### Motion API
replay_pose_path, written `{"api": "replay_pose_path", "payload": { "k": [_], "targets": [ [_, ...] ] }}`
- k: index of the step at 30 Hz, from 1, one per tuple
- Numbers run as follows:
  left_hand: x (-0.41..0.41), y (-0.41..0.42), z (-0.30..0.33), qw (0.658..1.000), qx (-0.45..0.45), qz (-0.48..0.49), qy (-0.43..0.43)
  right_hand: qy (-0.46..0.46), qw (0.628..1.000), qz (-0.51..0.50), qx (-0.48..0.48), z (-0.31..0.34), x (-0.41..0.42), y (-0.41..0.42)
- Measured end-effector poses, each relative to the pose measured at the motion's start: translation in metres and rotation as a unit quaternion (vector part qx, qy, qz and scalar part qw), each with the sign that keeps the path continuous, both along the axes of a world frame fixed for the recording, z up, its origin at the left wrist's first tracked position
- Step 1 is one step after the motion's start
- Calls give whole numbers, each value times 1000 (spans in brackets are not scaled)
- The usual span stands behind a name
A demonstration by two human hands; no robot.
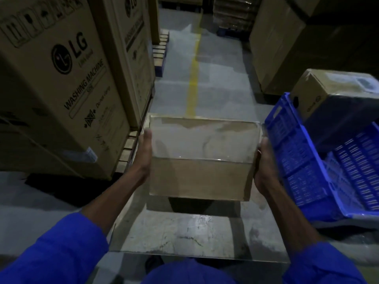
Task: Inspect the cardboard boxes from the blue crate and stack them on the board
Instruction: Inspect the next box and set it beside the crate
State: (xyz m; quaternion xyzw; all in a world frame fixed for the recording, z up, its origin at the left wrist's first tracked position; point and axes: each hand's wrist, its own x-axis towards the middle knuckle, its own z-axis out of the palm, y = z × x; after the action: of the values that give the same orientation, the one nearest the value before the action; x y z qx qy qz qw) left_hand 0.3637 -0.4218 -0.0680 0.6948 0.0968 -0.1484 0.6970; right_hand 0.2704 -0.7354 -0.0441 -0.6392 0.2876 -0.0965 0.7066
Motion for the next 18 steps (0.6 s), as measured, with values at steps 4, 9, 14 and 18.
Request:
{"api": "replay_pose_path", "payload": {
  "k": [4, 9, 14, 18],
  "targets": [
    [-5, -2, 26, 999, -41, 15, 14, -4, 1000, -10, 15, 9, 0, -6],
    [4, -1, 31, 999, 11, -27, 41, 24, 999, 27, -14, 10, -6, -23],
    [21, -14, 44, 992, 108, -49, 51, 90, 985, 108, -105, 32, 19, -25],
    [27, -21, 43, 987, 138, -63, 52, 163, 950, 169, -206, 33, 39, -22]
  ]
}}
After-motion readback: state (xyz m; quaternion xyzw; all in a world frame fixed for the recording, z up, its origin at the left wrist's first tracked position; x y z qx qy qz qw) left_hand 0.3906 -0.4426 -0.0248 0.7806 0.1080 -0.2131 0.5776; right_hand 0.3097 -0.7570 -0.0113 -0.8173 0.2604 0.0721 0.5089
